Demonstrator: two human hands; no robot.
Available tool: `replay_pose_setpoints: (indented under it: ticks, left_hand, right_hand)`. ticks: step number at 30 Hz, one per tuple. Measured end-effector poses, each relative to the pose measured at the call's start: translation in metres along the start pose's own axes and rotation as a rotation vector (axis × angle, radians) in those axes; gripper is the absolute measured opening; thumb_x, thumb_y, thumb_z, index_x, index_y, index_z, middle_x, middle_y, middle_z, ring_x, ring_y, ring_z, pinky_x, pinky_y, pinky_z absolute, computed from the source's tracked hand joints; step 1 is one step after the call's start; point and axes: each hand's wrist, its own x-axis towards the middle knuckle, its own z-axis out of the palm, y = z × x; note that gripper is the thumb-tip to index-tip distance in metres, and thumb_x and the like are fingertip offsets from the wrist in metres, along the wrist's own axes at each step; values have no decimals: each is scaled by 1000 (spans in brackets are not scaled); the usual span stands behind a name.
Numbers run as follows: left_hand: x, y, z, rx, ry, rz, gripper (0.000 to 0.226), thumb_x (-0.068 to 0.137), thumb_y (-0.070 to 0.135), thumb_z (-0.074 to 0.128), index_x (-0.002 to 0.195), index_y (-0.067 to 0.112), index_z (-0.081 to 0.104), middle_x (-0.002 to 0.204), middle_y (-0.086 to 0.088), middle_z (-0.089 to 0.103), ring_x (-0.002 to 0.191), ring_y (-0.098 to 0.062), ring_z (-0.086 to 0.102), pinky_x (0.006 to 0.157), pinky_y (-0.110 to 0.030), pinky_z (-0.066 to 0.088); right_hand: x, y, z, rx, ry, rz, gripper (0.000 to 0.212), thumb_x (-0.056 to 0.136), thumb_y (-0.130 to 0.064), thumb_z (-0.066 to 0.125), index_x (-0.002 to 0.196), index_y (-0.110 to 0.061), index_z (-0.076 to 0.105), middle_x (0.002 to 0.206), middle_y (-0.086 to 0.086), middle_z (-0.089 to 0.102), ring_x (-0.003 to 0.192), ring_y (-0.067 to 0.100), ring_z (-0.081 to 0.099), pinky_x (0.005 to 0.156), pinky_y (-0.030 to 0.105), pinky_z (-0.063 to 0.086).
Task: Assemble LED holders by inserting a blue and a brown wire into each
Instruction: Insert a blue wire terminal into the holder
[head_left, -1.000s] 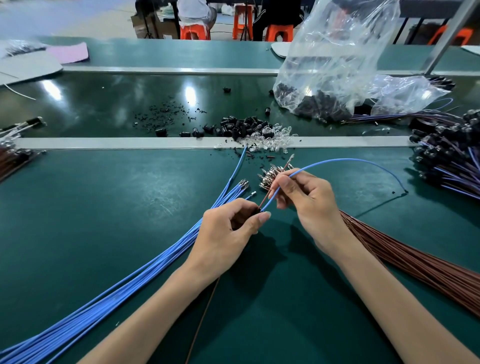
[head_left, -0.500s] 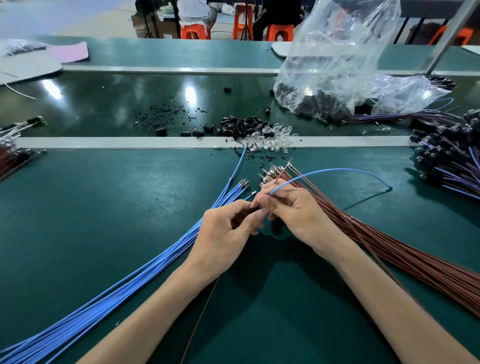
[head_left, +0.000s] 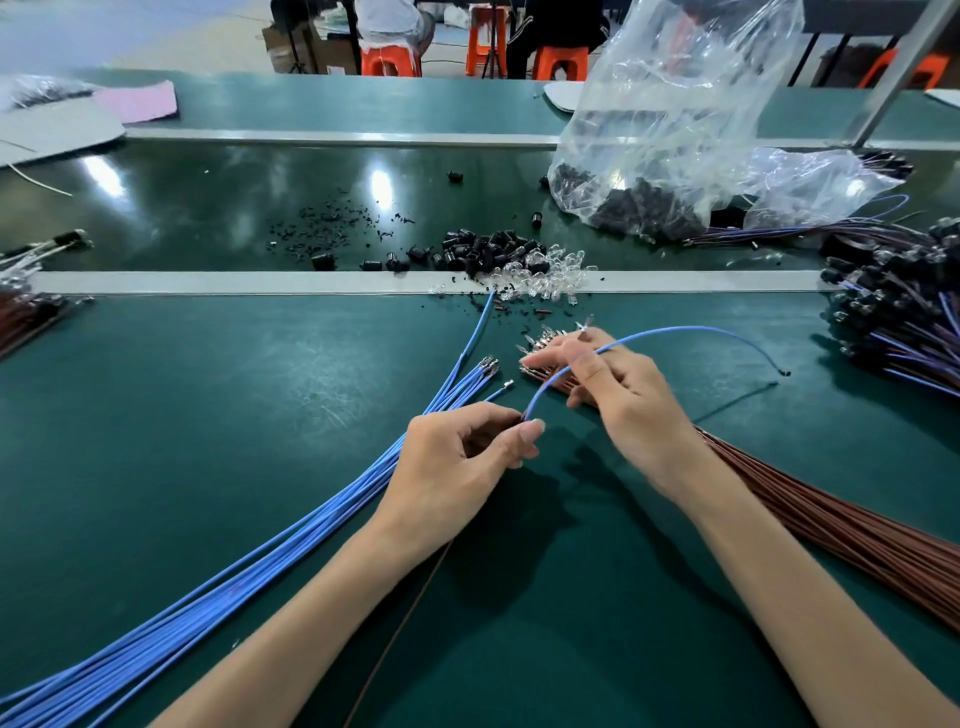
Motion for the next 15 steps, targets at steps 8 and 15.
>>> replay_pose_setpoints:
  ticks: [8, 15]
  left_hand:
    - [0, -1, -1, 41, -16, 14, 24, 74, 43, 66, 81, 22, 71, 70, 1, 71, 70, -26, 66, 73, -40, 54]
    - [2, -4, -1, 34, 134, 0, 10, 81, 34, 69, 76, 26, 70, 66, 7, 70, 57, -8, 63, 62, -15, 50]
  right_hand:
    - [-2, 5, 0, -69, -200, 16, 34, 97, -26, 46, 73, -30, 69, 105, -6, 59, 98, 2, 57, 75, 21, 51]
    - [-1, 3, 1, 112, -10, 75, 22, 80, -43, 55, 90, -30, 71, 92, -13, 70, 68, 2, 63, 59, 11, 43]
